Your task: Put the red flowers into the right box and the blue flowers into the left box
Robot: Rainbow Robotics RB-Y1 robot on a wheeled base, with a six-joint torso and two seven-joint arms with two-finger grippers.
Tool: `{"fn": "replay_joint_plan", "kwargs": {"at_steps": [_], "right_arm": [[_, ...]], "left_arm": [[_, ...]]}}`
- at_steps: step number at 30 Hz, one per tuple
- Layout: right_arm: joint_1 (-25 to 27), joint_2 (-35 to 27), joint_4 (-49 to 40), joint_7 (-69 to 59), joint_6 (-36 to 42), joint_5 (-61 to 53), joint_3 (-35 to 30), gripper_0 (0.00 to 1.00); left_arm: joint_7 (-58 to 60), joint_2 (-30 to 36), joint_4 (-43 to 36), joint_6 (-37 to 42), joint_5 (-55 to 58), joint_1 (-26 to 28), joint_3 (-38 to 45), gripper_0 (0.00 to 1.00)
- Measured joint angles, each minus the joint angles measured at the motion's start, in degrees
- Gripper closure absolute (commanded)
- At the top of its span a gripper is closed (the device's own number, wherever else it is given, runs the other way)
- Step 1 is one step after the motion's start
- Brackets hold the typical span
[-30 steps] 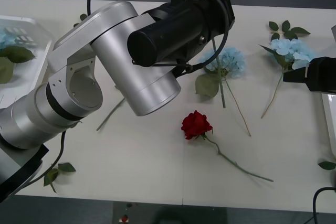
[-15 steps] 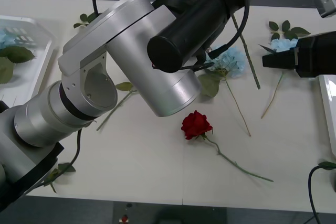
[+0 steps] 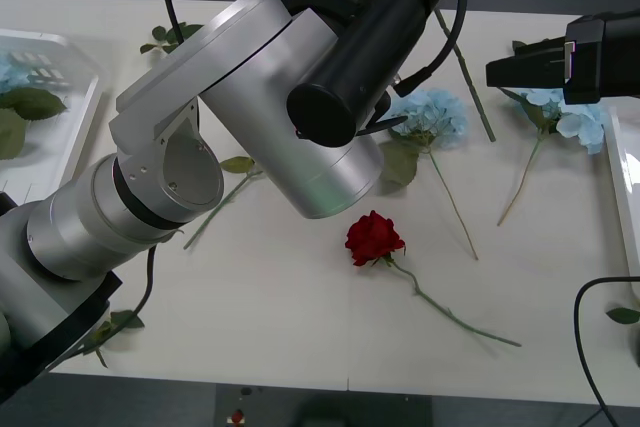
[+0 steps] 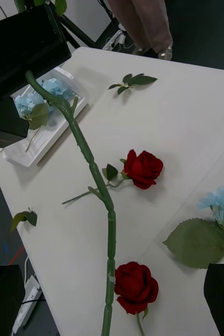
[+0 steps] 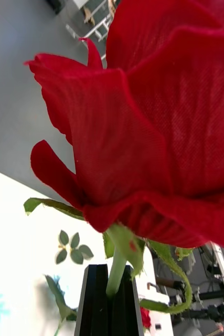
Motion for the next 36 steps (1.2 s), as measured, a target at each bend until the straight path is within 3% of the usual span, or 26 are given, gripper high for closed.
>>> {"fn": "replay_joint_plan", "kwargs": {"at_steps": [22,23,25,26,36], "right_arm": [[-4.6,0.1,8.7,0.0,-7.2,0.0,8.9,0.02],[-4.6,0.1,8.8,0.0,-7.5,0.0,9.4,0.22],[-4.6,0.1,8.9,0.0,-8.0,0.0,10.1,0.79],[-4.6,0.1,8.9,0.0,-7.9,0.0,10.3,0.98],[-4.6,0.7,8.9,0.0,-7.9,-1.1,10.2,1.00]], "left_arm": [[2.4,0.0,0.0,-1.7,0.3,0.0,0.0,1.00],[2.7,0.0,0.0,-2.0,1.5,0.0,0.0,1.00],[2.9,0.0,0.0,-2.5,3.3,0.0,0.0,1.00],[2.9,0.0,0.0,-2.7,3.8,0.0,0.0,1.00],[3.0,0.0,0.0,-3.0,5.4,0.0,0.0,1.00]]}}
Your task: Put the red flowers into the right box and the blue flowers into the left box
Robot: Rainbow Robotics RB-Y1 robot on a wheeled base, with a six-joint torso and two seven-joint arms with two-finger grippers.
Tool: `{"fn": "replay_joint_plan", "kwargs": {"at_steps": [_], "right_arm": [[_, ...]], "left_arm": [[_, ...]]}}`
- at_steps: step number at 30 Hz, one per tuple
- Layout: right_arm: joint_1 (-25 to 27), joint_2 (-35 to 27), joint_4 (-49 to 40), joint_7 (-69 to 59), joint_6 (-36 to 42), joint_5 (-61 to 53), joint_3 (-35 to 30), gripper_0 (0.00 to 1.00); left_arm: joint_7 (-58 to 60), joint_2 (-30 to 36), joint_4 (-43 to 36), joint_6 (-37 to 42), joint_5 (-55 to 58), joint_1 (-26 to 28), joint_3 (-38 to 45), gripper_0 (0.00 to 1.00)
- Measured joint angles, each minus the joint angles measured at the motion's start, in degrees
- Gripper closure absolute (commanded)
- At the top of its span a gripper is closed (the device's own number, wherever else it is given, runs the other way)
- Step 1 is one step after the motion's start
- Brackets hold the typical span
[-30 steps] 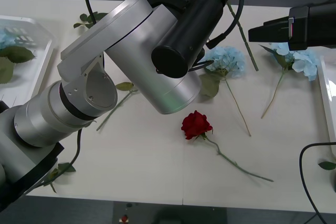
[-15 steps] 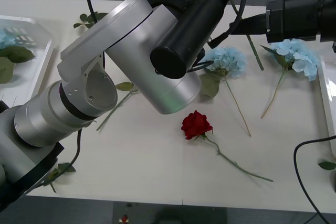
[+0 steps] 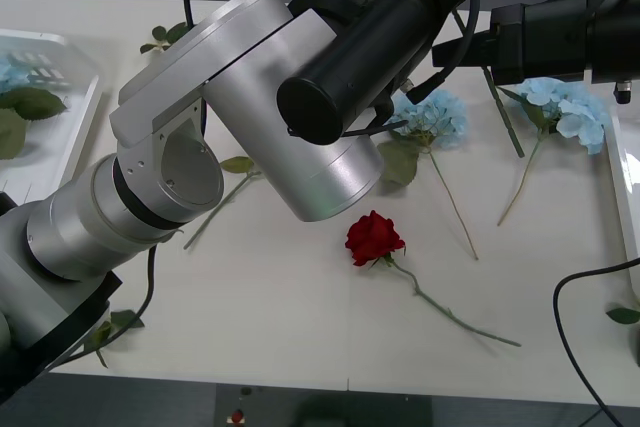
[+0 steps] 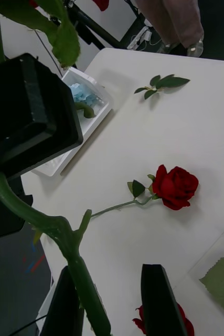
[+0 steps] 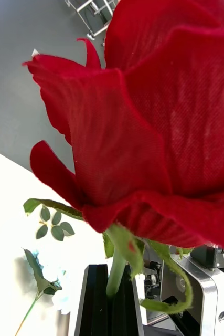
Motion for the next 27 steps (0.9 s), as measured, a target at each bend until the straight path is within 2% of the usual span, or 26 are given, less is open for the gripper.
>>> {"fn": "replay_joint_plan", "kwargs": {"at_steps": [11,13,15,16,17,19,27], "right_arm": [[0.0,0.0,0.0,0.0,0.1,-0.5,0.0,1.00],[0.0,0.0,0.0,0.0,0.1,-0.7,-0.1,1.00],[0.0,0.0,0.0,0.0,0.2,-0.8,-0.3,1.00],[0.0,0.0,0.0,0.0,0.2,-0.8,-0.6,1.00],[0.0,0.0,0.0,0.0,0.2,-0.8,-0.9,1.00],[0.0,0.0,0.0,0.0,0.2,-0.8,-1.5,1.00],[0.0,0.0,0.0,0.0,0.2,-0.8,-2.3,1.00]], "left_arm": [[0.0,0.0,0.0,-0.3,0.2,0.0,0.0,1.00],[0.0,0.0,0.0,-0.3,0.2,0.0,0.1,0.97],[0.0,0.0,0.0,-0.1,0.2,0.0,0.1,0.43],[0.0,0.0,0.0,0.1,0.2,0.0,0.1,0.29],[0.0,0.0,0.0,0.3,0.2,0.0,0.1,0.27],[0.0,0.0,0.0,0.4,0.2,0.0,0.1,0.15],[0.0,0.0,0.0,0.4,0.3,0.0,0.1,0.02]]}}
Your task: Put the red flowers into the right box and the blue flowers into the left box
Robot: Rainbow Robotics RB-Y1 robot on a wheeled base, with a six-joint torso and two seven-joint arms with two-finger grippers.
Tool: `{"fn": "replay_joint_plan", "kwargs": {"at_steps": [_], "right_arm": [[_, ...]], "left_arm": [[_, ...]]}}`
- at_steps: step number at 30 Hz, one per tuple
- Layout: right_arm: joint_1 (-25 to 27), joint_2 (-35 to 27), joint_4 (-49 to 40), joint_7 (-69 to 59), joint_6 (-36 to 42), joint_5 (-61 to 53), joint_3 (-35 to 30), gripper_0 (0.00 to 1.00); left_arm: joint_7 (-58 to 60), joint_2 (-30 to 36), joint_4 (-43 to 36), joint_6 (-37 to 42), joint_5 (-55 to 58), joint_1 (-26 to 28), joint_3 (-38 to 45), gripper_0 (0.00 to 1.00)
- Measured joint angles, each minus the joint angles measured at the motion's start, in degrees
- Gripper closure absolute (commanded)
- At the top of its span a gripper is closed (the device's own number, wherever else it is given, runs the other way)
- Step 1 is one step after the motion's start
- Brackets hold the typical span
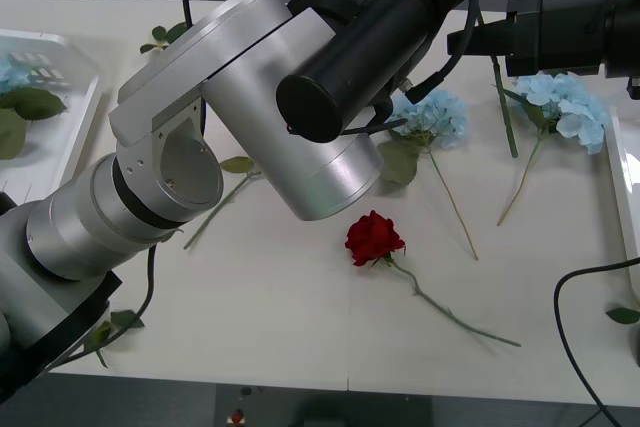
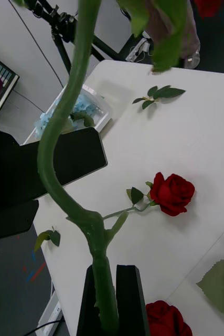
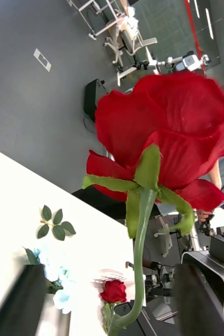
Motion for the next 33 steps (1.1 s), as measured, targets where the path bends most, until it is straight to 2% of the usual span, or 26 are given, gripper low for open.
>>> {"fn": "replay_joint_plan", "kwargs": {"at_steps": [4,10,15,21,26,30,33], "right_arm": [[0.0,0.0,0.0,0.0,2.9,0.0,-0.7,1.00],[0.0,-0.2,0.0,-0.2,9.1,0.0,-6.5,1.00],[1.3,-2.9,0.0,-1.3,11.7,0.0,-9.5,1.00],[6.0,-7.5,0.0,-1.3,11.7,0.1,-11.6,1.00],[10.2,-10.1,0.0,-1.3,11.7,3.9,-14.9,1.00],[13.3,-11.9,0.0,-1.5,11.8,10.0,-18.0,1.00],[15.1,-13.1,0.1,-1.7,11.8,14.9,-20.1,1.00]], "left_arm": [[0.0,0.0,0.0,0.0,0.2,0.0,0.0,0.00],[0.0,0.2,0.0,0.0,1.1,0.0,0.0,0.00],[-1.7,2.1,-0.1,0.0,6.9,0.1,1.5,0.00],[-21.4,4.6,-3.4,0.0,19.5,4.5,11.8,0.00],[-30.4,7.3,-6.0,0.0,32.8,9.7,20.8,0.00],[-51.2,8.8,-6.5,0.0,44.6,14.6,28.5,0.00],[-59.5,9.1,-6.5,2.0,48.8,17.9,32.8,0.00]]}}
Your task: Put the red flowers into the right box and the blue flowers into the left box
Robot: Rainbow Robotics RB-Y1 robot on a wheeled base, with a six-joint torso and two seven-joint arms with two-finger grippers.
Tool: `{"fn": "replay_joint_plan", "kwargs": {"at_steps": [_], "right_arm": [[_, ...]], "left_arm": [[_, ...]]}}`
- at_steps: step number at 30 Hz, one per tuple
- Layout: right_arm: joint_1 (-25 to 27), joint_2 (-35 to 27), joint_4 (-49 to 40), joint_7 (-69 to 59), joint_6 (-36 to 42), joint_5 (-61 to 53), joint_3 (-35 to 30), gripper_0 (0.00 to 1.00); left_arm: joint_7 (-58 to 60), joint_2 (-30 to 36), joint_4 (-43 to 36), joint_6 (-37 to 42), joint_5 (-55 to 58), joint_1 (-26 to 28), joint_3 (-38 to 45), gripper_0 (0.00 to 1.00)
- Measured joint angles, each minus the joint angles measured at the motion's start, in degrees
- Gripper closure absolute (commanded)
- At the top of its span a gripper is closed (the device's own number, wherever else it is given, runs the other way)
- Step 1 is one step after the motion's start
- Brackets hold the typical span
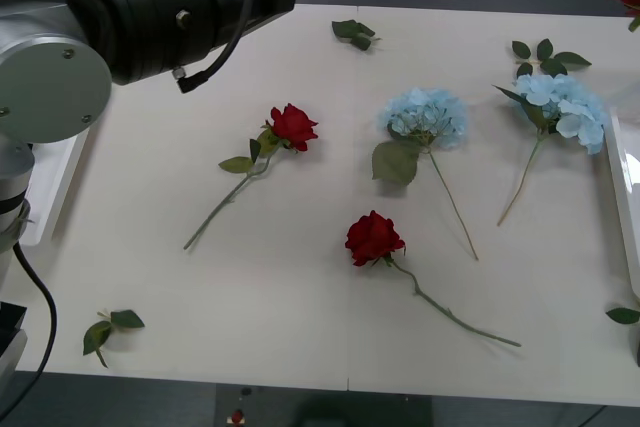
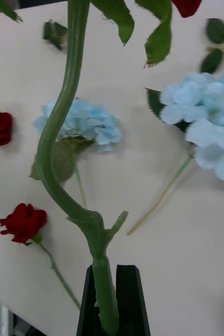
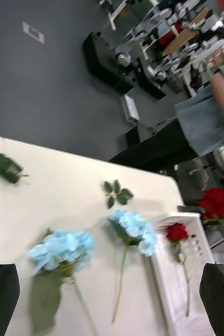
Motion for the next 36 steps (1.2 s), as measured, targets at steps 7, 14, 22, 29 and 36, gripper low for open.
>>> {"fn": "replay_joint_plan", "kwargs": {"at_steps": [7,14,22,29,36], "right_arm": [[2.8,-0.7,0.0,-3.3,-0.5,14.4,-2.3,1.00],[4.3,-0.7,0.2,-3.6,-2.2,25.4,-2.2,1.00],[4.3,-0.8,10.4,-6.3,-10.1,31.1,-1.7,1.00],[4.3,-2.7,21.5,-6.3,-18.3,31.9,2.0,1.00],[4.3,-2.7,29.1,-6.3,-27.3,32.7,4.0,1.00]], "left_arm": [[-18.5,0.6,0.1,8.0,5.9,5.2,4.7,0.00],[-27.5,5.0,1.8,8.7,6.0,10.1,4.6,0.00],[-37.8,7.6,9.0,8.5,5.0,11.4,2.1,0.00],[-43.7,7.6,14.9,4.1,1.9,11.4,-1.2,0.00],[-43.7,7.6,20.3,1.2,-3.6,9.5,-6.8,0.00]]}}
